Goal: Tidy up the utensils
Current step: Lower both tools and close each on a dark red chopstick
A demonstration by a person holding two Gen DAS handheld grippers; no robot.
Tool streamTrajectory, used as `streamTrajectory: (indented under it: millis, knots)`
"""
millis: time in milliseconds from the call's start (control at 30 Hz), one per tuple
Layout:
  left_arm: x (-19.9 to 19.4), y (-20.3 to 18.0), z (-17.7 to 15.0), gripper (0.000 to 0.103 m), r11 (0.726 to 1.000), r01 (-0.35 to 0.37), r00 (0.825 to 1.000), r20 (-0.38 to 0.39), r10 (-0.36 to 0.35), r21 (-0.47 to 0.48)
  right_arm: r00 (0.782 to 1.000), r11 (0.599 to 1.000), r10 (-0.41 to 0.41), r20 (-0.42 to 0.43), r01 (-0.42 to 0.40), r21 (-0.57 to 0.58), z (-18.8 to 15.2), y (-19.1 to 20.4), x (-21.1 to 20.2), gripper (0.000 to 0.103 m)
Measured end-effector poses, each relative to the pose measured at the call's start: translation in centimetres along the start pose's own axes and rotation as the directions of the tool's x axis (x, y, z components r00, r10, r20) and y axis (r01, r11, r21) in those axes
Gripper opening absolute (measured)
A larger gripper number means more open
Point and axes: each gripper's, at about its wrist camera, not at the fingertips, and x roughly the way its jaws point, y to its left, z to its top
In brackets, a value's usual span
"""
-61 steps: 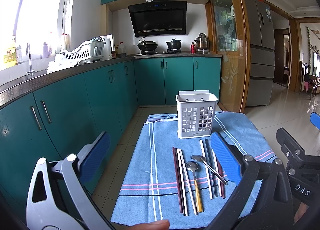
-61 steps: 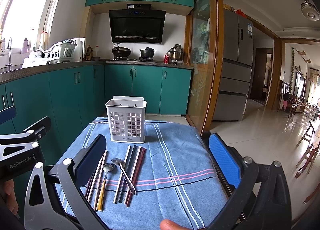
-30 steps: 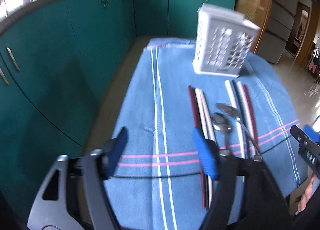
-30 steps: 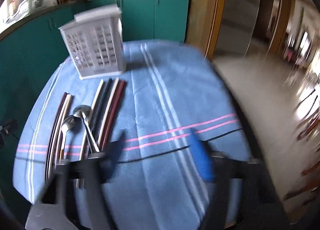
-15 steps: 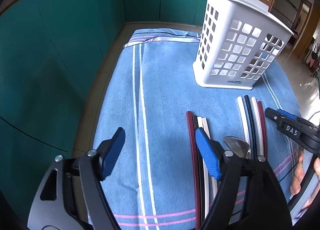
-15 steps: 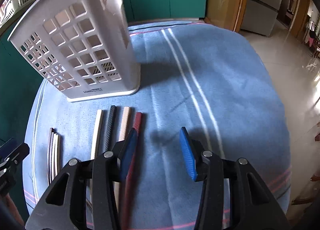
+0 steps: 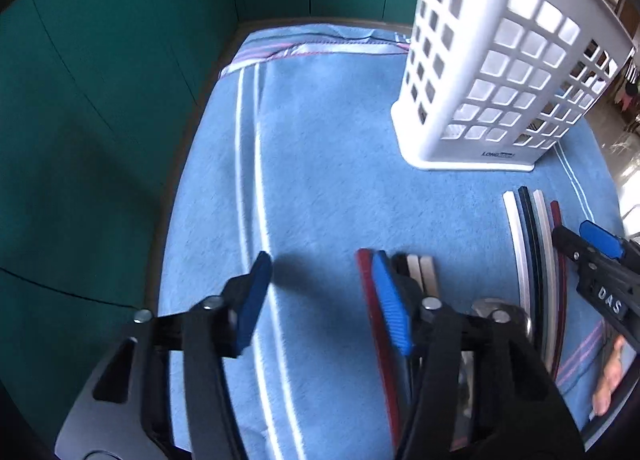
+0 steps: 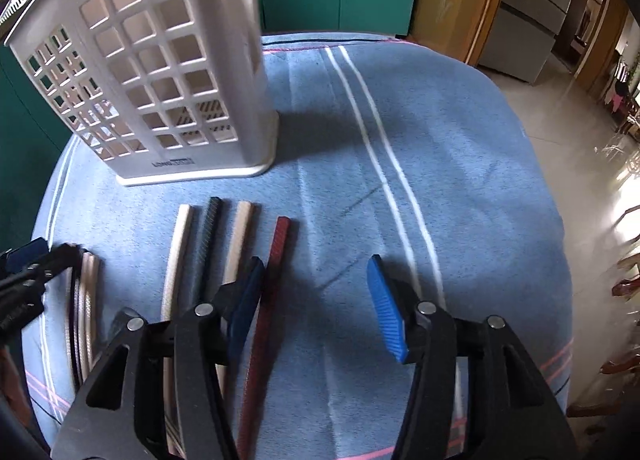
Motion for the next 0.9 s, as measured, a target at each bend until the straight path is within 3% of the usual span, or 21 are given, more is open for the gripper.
streamTrajectory:
  millis: [100, 200, 333, 400, 433, 500, 567, 633, 767, 900]
  knots:
    - [-0.1, 1.4, 0.2, 0.053, 1.0, -0.012, 1.0, -0.001, 0.012, -0.029, 1.0, 1.0, -0.007, 0.001, 0.007, 0.012, -0.3, -0.7, -0.1, 0.054]
    - [0.1, 1.5, 0.8, 0.061, 0.999, 0.002, 1.0, -0.014, -0.002, -0.037, 1.0, 1.0, -0.01, -0.007, 0.01, 0.01, 0.5, -0.6, 0.5, 0.054]
    - [1.2, -0.2, 0.7, 0.065, 1.0, -0.021, 0.996, -0.084, 0.023, 0.017, 0.999, 0.999, -0.045, -0.03, 0.044, -0.03, 1.1, 0.4, 1.4, 0.054]
    - [1.0, -0.7, 0.5, 0.065, 0.999, -0.044, 0.996, -0.074, 0.046, 0.027, 0.997, 0.997, -0.063, -0.034, 0.061, -0.047, 1.7, 0.7, 1.6, 0.054]
    - [1.0, -0.7, 0.6, 0.06, 0.999, -0.041, 0.996, -0.079, 0.042, 0.018, 0.997, 0.996, -0.068, -0.036, 0.066, -0.055, 1.8, 1.0, 1.8, 0.054]
    - [1.0, -0.9, 0.8, 0.049, 1.0, -0.029, 0.996, -0.085, 0.03, 0.013, 0.998, 0.997, -0.043, -0.042, 0.04, -0.064, 2.1, 1.2, 2.0, 0.044]
    - [0.7, -1.4, 1.0, 0.039, 0.999, -0.018, 0.996, -0.082, 0.02, 0.027, 0.999, 0.998, 0.006, -0.049, -0.009, -0.068, 2.0, 1.7, 1.9, 0.021]
    - [0.5, -1.6, 1.3, 0.014, 1.0, -0.007, 0.997, -0.081, 0.009, 0.024, 0.999, 0.997, 0.011, -0.052, -0.015, -0.076, 2.2, 2.2, 2.0, 0.01]
    - [0.1, -1.7, 1.6, 0.009, 1.0, 0.017, 0.996, -0.09, -0.018, -0.01, 0.999, 0.998, 0.03, -0.034, -0.032, -0.062, 1.9, 2.2, 1.4, 0.009]
    - [-2.6, -1.3, 1.4, 0.006, 0.999, 0.039, 0.998, -0.038, -0.04, -0.025, 0.999, 0.997, 0.04, 0.033, -0.038, -0.061, 1.5, 1.1, -2.2, 0.008]
